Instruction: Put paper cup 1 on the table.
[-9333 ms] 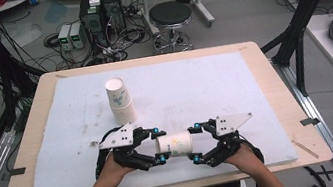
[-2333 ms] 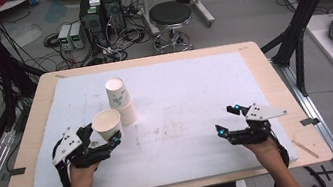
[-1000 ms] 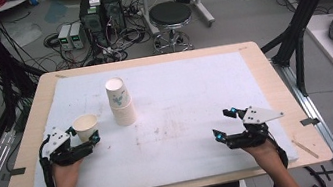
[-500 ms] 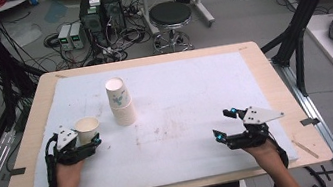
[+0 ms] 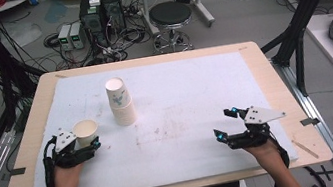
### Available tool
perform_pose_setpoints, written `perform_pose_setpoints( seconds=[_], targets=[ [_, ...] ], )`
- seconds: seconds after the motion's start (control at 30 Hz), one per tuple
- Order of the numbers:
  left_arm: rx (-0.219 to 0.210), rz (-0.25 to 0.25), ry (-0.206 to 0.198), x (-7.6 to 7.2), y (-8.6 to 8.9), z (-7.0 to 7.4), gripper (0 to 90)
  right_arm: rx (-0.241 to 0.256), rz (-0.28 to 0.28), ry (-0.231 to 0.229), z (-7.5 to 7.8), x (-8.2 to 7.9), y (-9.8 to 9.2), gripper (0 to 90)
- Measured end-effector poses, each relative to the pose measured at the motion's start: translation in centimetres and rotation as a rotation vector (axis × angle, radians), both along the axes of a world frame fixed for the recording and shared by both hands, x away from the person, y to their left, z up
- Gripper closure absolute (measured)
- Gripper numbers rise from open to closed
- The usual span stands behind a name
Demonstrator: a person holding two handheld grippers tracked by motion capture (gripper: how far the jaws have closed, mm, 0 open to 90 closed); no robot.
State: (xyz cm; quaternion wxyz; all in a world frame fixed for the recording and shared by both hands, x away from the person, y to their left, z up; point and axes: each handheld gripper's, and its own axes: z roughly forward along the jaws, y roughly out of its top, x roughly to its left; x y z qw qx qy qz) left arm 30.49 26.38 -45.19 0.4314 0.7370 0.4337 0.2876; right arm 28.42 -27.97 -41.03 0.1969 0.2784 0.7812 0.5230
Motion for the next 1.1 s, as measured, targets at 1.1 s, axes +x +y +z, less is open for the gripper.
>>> perform_pose_setpoints(
  seconds=[1.1],
  targets=[
    [-0.278,-0.013,-0.174,-3.7,1.7,4.8,17.0,0.000,0.007,0.003,0.1,0.1,0.1,20.9]
  ],
)
